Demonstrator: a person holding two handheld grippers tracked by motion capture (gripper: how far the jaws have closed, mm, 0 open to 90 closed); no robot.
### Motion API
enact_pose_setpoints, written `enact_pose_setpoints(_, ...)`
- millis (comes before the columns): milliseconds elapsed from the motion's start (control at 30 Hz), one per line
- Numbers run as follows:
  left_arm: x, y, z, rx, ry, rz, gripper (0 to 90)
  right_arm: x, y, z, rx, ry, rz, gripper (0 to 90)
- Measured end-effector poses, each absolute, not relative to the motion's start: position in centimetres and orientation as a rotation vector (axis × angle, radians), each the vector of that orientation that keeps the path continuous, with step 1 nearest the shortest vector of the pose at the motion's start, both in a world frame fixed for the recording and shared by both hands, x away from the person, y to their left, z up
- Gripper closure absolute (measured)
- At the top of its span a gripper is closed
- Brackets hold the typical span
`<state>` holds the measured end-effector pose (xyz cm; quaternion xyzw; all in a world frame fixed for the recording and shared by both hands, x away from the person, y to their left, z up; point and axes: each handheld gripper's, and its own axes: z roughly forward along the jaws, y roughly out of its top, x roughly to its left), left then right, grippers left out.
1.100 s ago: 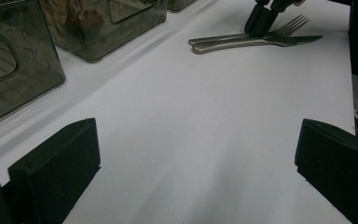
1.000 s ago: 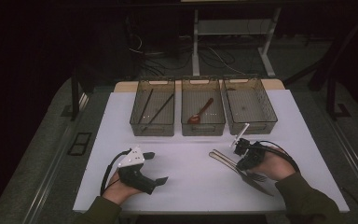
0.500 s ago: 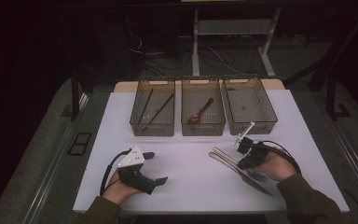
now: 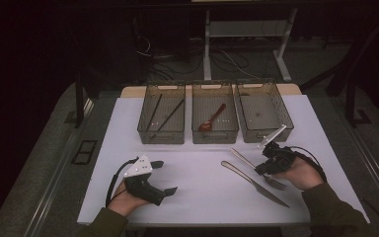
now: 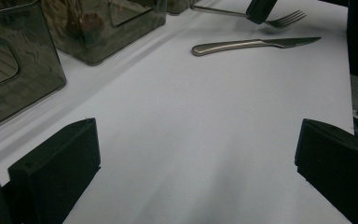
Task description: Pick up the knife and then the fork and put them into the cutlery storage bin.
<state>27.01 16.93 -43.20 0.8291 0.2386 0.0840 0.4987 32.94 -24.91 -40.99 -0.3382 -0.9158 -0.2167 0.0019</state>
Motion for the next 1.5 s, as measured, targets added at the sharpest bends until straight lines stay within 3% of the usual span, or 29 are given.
enact_pose_setpoints(1500,27.0,16.8,-43.3,2.005,0.58,0.199,0.0,35.2,-31.2,-35.8,-1.352,-2.715,-1.381,84.5)
